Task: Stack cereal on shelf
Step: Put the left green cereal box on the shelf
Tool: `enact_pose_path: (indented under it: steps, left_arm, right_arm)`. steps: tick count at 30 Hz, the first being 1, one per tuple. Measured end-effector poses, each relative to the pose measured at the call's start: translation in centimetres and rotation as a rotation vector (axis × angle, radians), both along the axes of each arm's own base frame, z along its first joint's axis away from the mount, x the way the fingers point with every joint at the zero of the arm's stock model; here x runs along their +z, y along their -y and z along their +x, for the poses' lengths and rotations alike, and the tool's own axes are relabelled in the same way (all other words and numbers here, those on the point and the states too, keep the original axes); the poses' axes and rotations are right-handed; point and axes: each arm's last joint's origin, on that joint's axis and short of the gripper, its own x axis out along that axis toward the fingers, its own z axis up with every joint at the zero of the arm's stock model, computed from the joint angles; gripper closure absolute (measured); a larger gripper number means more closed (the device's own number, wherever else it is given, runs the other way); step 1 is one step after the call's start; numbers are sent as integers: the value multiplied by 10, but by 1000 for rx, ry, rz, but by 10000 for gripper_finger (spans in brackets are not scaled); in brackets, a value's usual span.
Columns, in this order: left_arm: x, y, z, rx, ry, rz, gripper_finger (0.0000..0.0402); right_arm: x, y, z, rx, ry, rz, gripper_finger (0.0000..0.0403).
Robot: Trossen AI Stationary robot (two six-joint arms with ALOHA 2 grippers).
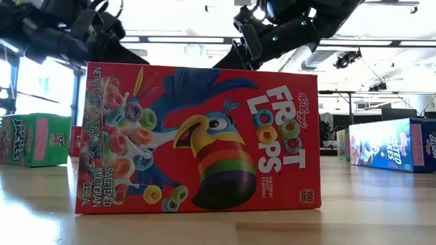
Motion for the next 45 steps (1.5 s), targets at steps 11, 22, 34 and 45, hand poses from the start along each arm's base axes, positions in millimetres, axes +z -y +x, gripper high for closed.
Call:
enact_pose_path:
  steps: [11,22,34,45]
  left_arm:
    - [40,28,1,-118,-564,-41,205]
    - [33,52,3,-167,-982,-2,154]
    - [12,67,9,-263,-1145,174,139]
    - [-4,71,18,-303,-1238,242,143]
  right_arm:
    - [-3,-6,0,20,-26,-4,402]
    - [-3,-13,1,47,-27,-21,402]
    - [-4,-15,1,56,-38,-27,402]
    - [-4,-15,1,55,-41,-24,402]
